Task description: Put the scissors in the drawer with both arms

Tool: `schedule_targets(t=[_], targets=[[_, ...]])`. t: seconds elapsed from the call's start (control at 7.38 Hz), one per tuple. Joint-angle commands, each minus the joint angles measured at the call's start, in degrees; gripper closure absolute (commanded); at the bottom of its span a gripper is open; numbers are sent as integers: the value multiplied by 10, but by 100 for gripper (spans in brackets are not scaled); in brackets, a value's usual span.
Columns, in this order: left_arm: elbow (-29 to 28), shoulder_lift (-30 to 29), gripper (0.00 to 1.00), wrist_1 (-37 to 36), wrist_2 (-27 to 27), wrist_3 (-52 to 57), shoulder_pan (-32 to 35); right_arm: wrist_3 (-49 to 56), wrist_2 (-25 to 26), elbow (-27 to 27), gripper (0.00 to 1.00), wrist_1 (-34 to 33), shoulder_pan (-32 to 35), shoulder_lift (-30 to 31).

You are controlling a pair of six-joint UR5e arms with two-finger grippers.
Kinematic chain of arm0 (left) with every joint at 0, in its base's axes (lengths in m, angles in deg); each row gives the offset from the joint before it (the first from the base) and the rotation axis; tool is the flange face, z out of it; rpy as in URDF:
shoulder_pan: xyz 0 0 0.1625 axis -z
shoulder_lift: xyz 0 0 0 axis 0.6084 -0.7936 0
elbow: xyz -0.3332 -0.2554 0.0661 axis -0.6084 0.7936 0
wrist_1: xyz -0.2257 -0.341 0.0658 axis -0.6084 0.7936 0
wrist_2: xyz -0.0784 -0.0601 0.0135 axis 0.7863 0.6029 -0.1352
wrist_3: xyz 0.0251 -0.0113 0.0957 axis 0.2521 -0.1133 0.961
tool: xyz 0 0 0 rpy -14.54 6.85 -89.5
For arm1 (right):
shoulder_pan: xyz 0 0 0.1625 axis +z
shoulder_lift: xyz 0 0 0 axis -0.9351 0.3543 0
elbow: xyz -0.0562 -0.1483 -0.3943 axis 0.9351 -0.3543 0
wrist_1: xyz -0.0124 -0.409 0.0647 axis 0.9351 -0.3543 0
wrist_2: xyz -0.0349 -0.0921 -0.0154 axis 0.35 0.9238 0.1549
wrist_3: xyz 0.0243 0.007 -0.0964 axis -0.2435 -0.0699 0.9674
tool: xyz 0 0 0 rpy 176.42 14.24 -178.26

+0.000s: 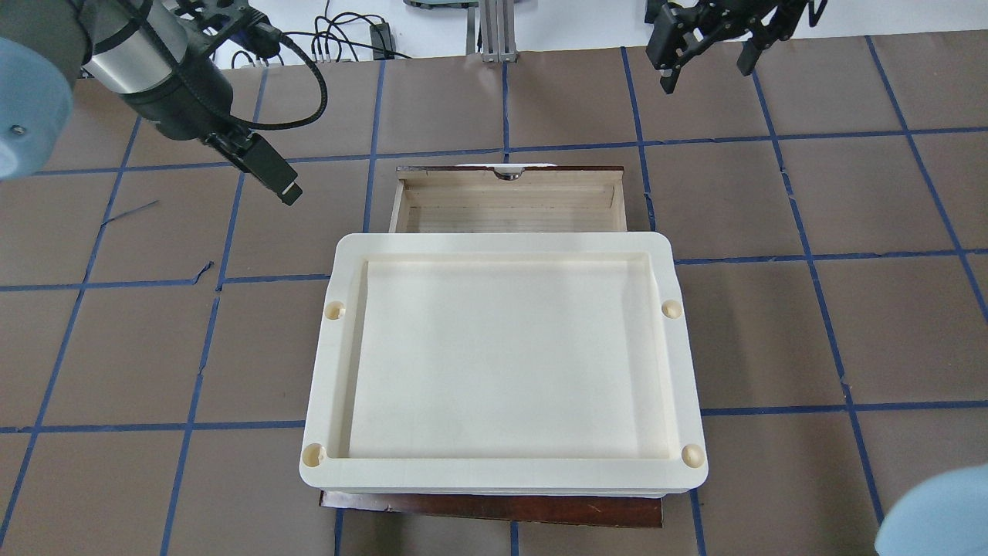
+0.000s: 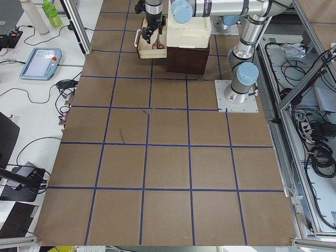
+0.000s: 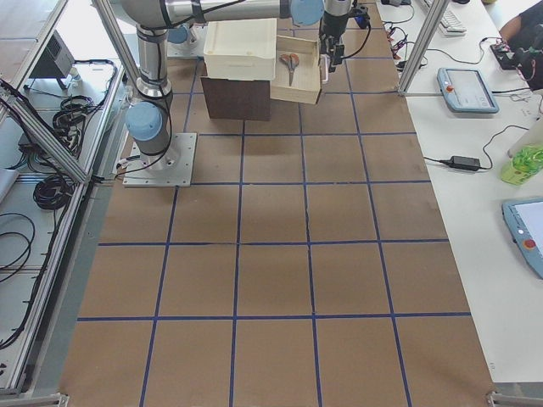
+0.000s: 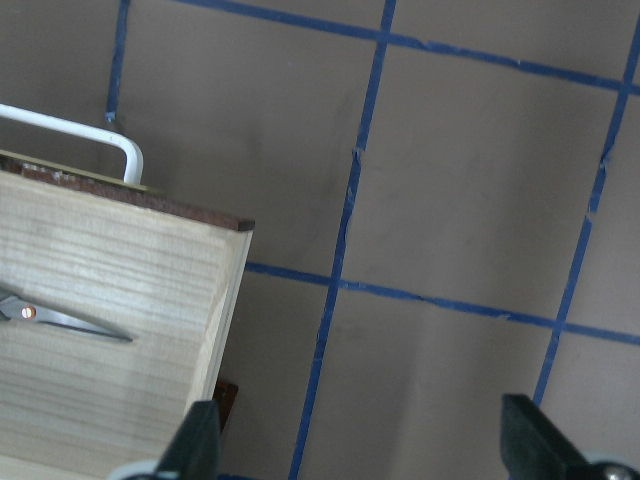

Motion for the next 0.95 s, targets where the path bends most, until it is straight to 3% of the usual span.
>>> schedule_targets(t=[0.0, 0.27, 0.81], targets=[[0, 22, 0, 39, -54, -175, 11, 39, -28, -42, 0, -46, 8, -75], [-1, 28, 0, 51, -67, -312, 16, 55, -30, -43, 0, -96, 9, -117], [-34, 27, 0, 98, -59, -373, -8, 54, -36, -43, 0, -107, 11, -171]])
